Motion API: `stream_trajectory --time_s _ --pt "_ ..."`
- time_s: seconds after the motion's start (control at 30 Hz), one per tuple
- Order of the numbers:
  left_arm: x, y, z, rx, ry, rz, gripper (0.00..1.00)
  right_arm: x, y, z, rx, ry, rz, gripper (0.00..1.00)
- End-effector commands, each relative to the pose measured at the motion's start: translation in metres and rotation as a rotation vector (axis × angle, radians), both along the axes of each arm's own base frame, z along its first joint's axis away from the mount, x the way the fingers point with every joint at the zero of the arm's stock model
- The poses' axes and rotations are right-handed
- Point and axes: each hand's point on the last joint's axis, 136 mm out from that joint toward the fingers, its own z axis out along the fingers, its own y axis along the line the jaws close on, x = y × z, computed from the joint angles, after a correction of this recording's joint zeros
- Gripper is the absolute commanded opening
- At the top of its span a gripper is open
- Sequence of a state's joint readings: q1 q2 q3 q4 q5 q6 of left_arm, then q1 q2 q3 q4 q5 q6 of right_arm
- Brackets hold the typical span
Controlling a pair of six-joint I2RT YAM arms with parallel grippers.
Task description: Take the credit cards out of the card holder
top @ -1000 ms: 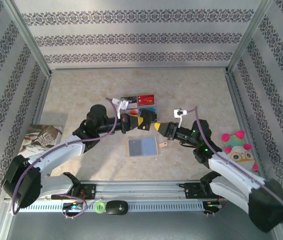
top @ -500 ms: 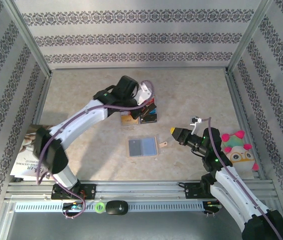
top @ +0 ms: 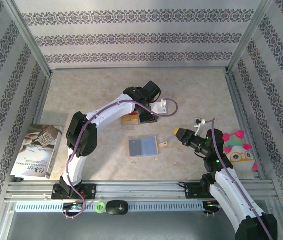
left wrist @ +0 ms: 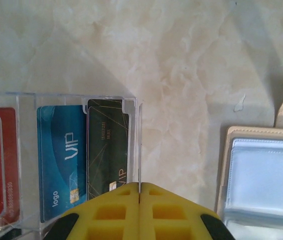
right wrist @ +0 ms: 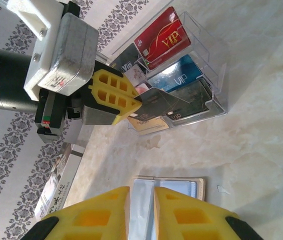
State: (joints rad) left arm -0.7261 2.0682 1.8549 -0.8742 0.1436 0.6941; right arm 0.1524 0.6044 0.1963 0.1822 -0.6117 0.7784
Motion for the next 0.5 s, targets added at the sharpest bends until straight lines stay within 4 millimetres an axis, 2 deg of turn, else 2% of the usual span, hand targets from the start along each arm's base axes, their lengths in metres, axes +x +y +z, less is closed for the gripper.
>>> stream_trajectory --time_s 0.0,0.17,0.47 --pt "0.007 -0.001 0.002 0.05 -0.085 -0.103 0.0 -0.001 0.001 -0.003 -0.002 0.001 0.02 0.21" --pt "0.008 -0.001 -0.008 0.065 -0.108 -0.157 0.0 0.0 0.0 -0.003 -0.004 -0.003 0.018 0.21" --pt "0.016 -0.007 -0.017 0.045 -0.109 -0.151 0.0 -0.001 -0.001 -0.002 0.004 -0.001 0.019 0.21"
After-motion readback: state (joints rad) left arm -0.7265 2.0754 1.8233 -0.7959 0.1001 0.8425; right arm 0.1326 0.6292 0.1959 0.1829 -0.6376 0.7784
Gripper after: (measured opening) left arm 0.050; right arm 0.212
